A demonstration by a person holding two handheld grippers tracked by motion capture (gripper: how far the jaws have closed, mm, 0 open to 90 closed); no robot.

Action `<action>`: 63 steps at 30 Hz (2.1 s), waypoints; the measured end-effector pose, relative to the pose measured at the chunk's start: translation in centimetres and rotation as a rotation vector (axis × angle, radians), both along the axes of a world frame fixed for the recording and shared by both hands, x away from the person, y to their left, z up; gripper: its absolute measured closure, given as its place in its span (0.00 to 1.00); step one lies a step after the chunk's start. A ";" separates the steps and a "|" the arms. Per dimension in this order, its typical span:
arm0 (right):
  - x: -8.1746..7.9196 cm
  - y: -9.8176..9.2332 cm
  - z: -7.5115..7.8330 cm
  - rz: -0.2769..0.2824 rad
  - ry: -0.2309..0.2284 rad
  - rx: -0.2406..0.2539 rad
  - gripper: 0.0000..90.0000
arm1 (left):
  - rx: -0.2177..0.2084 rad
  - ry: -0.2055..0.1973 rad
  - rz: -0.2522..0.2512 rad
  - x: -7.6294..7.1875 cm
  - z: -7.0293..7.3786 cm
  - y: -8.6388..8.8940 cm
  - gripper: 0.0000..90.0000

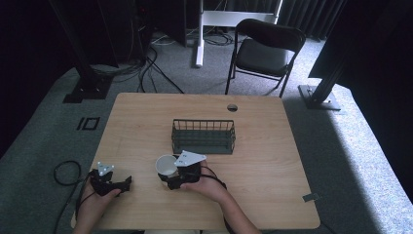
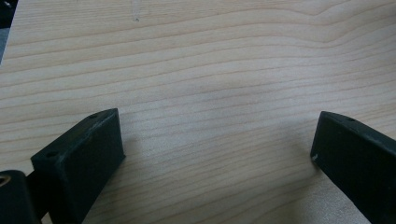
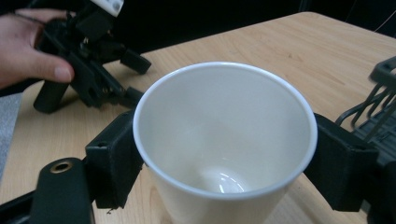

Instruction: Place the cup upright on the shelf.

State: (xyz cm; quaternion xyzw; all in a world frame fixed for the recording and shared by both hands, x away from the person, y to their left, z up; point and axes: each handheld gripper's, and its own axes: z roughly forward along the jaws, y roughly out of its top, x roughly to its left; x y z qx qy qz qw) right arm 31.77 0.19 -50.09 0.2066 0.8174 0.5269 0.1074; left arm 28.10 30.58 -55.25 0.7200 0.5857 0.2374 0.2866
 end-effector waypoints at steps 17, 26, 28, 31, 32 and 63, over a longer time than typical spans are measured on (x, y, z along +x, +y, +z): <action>0.8 -0.6 5.6 -0.022 -0.044 0.068 0.22 | 0.000 0.000 0.001 0.0 0.0 0.0 0.03; 1.5 -1.3 8.5 -0.063 -0.102 0.091 0.22 | 0.000 0.000 0.001 0.0 0.0 0.0 0.03; 1.7 -1.5 9.0 -0.080 -0.115 0.095 0.22 | 0.000 0.001 0.001 0.0 0.0 0.0 0.03; 2.0 -1.8 9.7 -0.103 -0.126 0.103 0.22 | 0.000 0.002 0.001 0.0 0.0 0.0 0.03; 2.1 -2.0 9.9 -0.111 -0.128 0.102 0.22 | 0.000 0.003 0.000 0.0 0.0 0.0 0.03; 8.0 -8.9 8.5 -0.551 -0.149 0.032 0.22 | 0.000 -0.001 -0.002 0.0 0.0 0.0 0.03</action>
